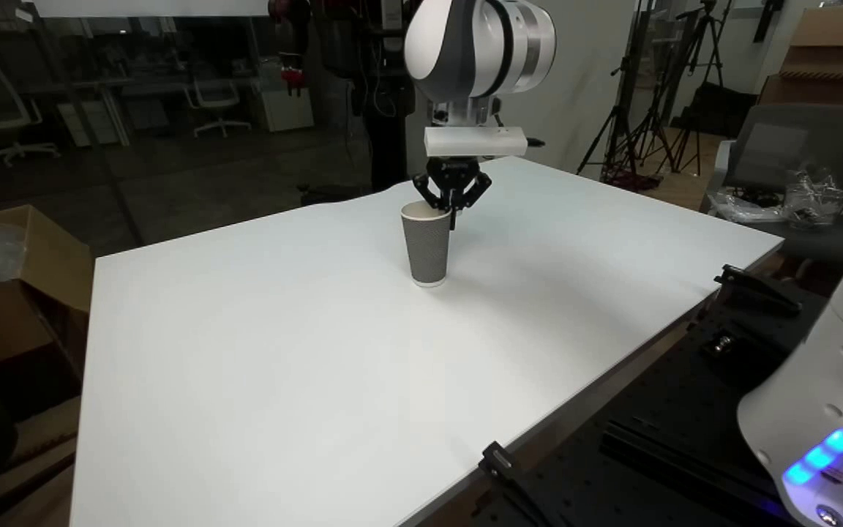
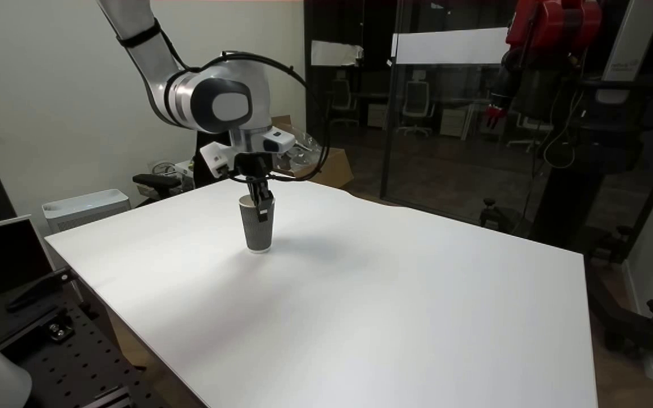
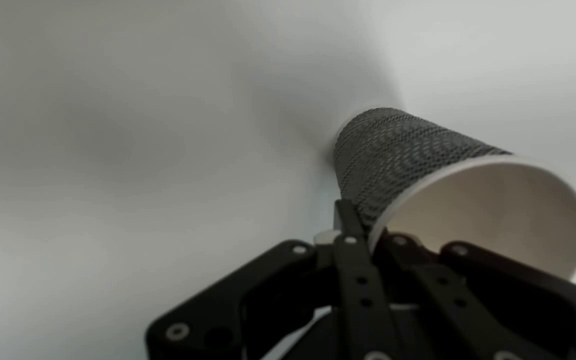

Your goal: Place the mug in the middle of the table

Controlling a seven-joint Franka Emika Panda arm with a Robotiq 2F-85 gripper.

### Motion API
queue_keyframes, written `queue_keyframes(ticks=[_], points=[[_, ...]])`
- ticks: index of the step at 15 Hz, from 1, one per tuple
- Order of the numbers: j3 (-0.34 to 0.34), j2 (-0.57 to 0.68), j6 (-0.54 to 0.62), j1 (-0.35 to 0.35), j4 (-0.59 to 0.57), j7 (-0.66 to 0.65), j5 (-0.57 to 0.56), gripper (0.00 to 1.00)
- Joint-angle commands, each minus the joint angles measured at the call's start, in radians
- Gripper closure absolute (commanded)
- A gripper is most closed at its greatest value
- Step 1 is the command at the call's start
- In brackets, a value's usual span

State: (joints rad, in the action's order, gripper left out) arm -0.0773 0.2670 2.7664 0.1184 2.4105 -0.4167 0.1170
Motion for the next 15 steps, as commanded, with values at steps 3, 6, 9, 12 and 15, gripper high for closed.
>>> queue_keyframes(ticks=[3, 6, 9, 12, 15], points=[[-0.001, 0.053, -0.073, 0.003, -0.016, -0.031, -0.02, 0.52], [-0.008, 0.072, -0.084, 0.012, -0.018, -0.04, -0.027, 0.31], [-0.031, 0.055, -0.08, 0.03, -0.014, -0.071, -0.067, 0.12], [-0.061, 0.026, -0.075, 0.059, -0.007, -0.121, -0.13, 0.0], [-0.093, -0.017, -0.081, 0.098, -0.005, -0.189, -0.225, 0.0]])
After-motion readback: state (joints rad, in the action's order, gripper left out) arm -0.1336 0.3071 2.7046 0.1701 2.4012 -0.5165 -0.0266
